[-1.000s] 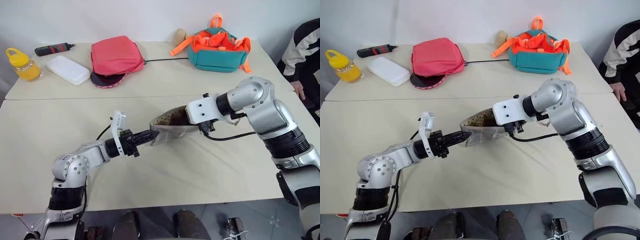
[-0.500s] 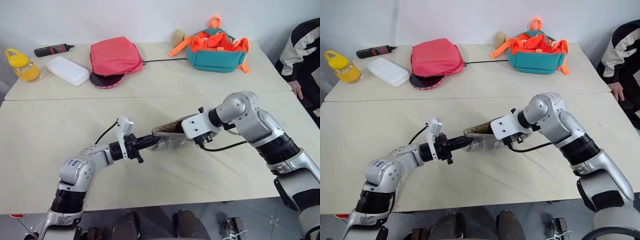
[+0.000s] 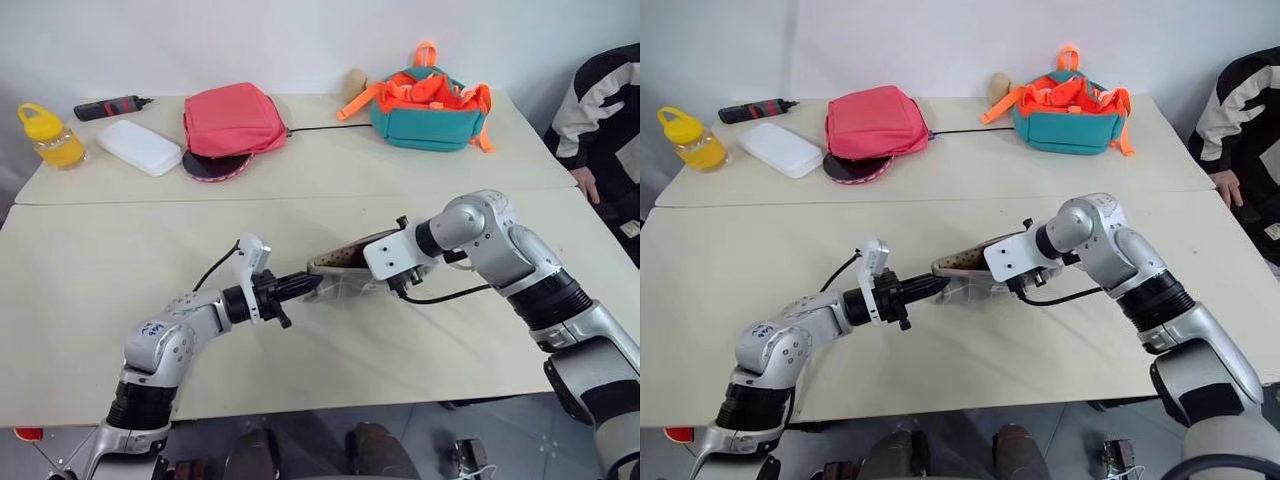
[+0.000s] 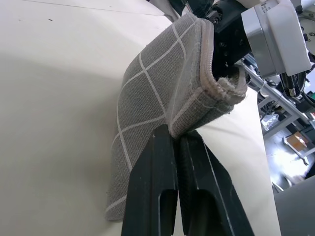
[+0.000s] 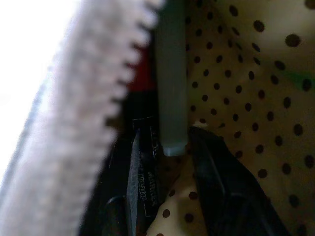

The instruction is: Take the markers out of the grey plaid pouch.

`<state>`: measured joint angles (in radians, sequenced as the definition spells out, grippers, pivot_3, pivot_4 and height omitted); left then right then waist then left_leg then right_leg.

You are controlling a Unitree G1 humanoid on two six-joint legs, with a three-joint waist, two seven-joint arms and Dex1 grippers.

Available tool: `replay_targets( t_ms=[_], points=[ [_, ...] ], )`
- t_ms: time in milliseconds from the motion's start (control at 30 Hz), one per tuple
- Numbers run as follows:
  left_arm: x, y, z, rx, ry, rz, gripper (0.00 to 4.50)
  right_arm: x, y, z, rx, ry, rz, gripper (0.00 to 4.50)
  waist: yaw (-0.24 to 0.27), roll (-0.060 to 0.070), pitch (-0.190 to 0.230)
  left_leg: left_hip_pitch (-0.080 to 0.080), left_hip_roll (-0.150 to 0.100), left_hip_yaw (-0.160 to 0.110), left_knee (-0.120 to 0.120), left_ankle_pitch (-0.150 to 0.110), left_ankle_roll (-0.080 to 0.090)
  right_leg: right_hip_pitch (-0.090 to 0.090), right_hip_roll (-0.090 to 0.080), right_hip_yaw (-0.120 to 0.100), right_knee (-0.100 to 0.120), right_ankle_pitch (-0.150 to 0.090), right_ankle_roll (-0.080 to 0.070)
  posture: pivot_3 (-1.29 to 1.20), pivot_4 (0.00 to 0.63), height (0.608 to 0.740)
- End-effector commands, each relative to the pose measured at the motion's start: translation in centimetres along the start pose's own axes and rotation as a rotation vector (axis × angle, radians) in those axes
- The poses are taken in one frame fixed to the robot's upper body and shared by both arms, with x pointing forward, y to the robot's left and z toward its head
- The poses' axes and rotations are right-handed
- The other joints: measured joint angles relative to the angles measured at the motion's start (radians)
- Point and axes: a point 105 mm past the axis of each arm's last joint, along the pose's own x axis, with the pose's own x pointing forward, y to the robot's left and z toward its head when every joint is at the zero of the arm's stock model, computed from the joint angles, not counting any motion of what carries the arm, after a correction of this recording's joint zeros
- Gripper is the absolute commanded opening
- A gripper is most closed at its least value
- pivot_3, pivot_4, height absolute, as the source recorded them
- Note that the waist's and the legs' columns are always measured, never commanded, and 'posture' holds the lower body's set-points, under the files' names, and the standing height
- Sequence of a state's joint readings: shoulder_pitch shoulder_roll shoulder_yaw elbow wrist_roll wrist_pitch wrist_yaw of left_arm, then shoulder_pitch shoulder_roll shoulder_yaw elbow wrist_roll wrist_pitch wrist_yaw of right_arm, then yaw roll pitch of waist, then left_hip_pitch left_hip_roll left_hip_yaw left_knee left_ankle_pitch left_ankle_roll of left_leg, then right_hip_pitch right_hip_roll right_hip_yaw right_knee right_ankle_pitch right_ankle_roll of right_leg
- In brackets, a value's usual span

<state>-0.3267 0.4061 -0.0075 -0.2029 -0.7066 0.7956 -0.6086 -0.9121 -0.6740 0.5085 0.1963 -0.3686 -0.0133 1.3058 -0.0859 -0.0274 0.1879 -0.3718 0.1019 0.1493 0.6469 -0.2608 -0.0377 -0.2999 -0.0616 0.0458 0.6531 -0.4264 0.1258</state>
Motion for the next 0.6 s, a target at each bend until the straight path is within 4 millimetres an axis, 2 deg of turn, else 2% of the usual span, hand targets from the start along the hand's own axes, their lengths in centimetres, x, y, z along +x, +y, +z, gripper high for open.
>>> replay_targets(
  t_ms=[33,233,433,600],
  points=[
    [-0.3,-0.2,0.4,0.026,-0.012,0.012,0.0,0.6,1.2,-1.6,0.054,0.054,0.049,1.61,0.0,0.0,0.0,0.001,0.0,0.0,0.0,0.0,0.0,0.001,0.0,0.0,0.0,0.0,0.0,0.0,0.15,0.74],
    [-0.1,-0.1,0.6,0.023,-0.024,0.015,0.0,-1.5,0.5,-3.3,0.072,0.125,0.053,1.61,0.006,0.0,0.0,0.0,0.0,0.0,0.0,-0.002,0.0,0.0,0.0,0.0,-0.001,0.0,0.0,0.0,0.15,0.74],
    [0.1,-0.2,0.7,0.025,-0.03,0.013,0.0,-1.8,0.9,-4.2,0.049,0.173,0.101,1.61,0.009,0.0,0.0,-0.003,0.0,0.0,-0.001,-0.005,0.0,-0.001,0.0,0.001,-0.005,0.0,0.0,0.0,0.15,0.74],
    [0.2,-0.3,0.8,0.03,-0.03,0.014,0.0,-1.3,1.2,-4.8,0.016,0.211,0.124,1.61,0.009,0.0,0.0,-0.004,0.0,0.0,-0.001,-0.005,0.0,-0.002,0.0,0.001,-0.008,0.001,0.001,0.0,0.15,0.74]
  ],
)
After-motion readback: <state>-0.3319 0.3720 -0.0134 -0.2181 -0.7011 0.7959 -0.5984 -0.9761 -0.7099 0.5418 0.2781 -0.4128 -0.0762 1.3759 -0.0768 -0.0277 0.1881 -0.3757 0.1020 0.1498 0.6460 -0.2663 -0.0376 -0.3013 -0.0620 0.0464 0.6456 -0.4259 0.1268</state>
